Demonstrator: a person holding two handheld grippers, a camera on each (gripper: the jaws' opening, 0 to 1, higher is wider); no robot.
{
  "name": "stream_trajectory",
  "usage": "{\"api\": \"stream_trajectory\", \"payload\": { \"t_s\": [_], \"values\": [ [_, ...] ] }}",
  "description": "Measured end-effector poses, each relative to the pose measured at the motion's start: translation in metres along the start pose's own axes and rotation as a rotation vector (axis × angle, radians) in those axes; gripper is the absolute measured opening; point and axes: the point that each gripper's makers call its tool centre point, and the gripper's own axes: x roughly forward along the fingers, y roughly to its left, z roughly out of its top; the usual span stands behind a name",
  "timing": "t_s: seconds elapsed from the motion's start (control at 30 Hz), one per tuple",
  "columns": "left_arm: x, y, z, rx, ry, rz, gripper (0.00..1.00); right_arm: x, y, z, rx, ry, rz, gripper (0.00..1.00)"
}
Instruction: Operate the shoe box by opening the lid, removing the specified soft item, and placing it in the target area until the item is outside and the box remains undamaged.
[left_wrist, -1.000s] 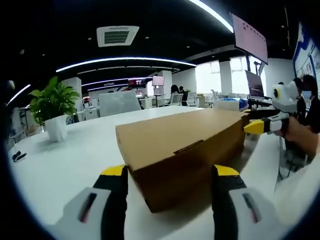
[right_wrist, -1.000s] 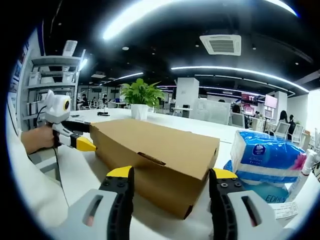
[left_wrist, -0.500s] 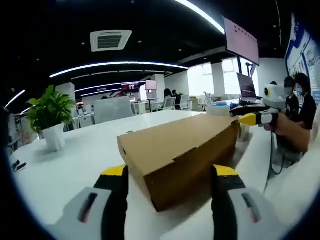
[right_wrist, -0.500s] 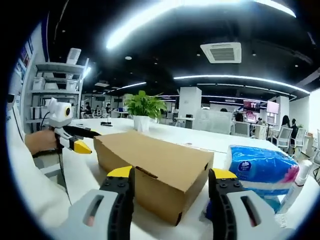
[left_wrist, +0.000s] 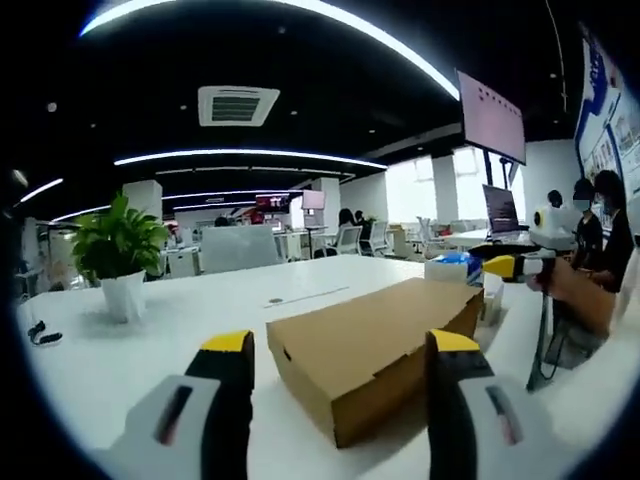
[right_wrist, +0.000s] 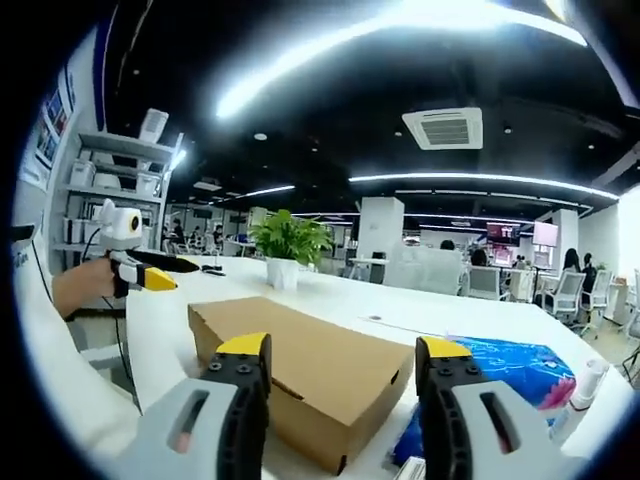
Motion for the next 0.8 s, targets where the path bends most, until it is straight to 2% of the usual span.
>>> {"api": "stream_trajectory", "payload": {
  "t_s": [0.1, 0.2, 0.27, 0.4, 0.53, 0.67, 0.8],
  "values": [
    [-0.002, 0.002, 0.006, -0.022, -0.025, -0.015, 0.69, 0.000, -0.001, 0.005, 0.005, -0.015, 0.013, 0.62],
    [-0.005, 0.001, 0.013, 0.023, -0.072, -0.036, 0.64, -0.001, -0.002, 0.010, 0.000, -0.027, 0.013, 0.62],
    [-0.006, 0.000, 0.013, 0.025, -0.057, -0.036, 0.64, -0.002, -0.002, 0.014, 0.005, -0.045, 0.022, 0.62],
    [-0.006, -0.003, 0.018, 0.010, -0.056, -0.056, 0.72, -0.003, -0.002, 0.014, 0.011, -0.042, 0.037, 0.64],
    [-0.007, -0.002, 0.016, 0.021, -0.044, -0.059, 0.73, -0.005, -0.005, 0.019, 0.002, -0.056, 0.036, 0.64],
    [-0.010, 0.009, 0.015, 0.059, -0.031, -0.019, 0.73, -0.006, -0.009, 0.022, -0.031, -0.060, 0.031, 0.64],
    [-0.016, 0.022, 0.018, 0.033, -0.044, 0.000, 0.73, -0.008, -0.014, 0.023, -0.087, -0.060, 0.023, 0.63]
  ]
}}
